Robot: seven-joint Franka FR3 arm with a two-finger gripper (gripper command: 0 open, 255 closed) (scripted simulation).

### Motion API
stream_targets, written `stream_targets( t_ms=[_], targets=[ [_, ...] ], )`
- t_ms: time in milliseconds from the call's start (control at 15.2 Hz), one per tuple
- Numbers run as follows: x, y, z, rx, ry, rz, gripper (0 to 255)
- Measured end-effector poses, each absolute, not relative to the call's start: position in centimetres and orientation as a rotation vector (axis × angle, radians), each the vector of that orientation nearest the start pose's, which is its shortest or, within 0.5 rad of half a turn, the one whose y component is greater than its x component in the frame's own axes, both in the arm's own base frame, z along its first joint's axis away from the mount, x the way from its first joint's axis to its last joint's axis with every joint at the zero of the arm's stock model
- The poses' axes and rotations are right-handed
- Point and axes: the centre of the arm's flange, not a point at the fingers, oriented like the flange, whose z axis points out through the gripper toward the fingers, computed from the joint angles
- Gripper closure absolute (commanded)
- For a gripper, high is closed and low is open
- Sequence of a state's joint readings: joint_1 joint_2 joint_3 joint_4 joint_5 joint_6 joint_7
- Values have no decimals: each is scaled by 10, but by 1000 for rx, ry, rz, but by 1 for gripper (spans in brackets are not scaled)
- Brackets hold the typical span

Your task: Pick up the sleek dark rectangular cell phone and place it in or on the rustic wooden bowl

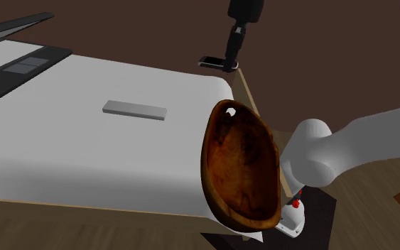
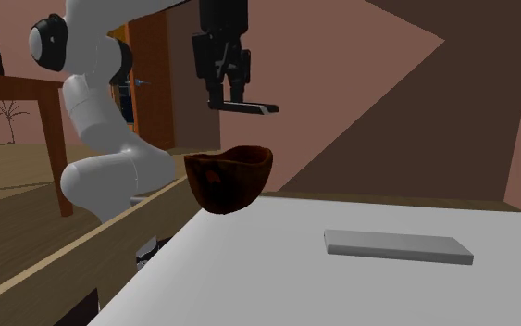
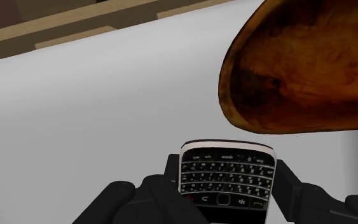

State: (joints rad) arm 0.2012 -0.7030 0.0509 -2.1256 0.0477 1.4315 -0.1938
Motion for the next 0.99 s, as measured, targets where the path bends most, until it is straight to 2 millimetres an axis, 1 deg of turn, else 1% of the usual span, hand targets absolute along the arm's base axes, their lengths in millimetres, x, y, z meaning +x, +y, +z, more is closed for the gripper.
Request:
stream_targets(
  t_ms=[132, 264, 462, 660, 858, 924, 990],
  targets=[
    [283, 103, 662, -3051, -684, -13, 255],
    [257, 115, 659, -3051, -684, -12, 255],
    [225, 134, 663, -3051, -684, -13, 255],
    [188, 152, 664, -3052, -684, -13, 255],
    [152, 174, 661, -3052, -684, -14, 255],
    [141, 178, 665, -3052, -683, -14, 255],
    [126, 184, 663, -3053, -684, -14, 255]
  ],
)
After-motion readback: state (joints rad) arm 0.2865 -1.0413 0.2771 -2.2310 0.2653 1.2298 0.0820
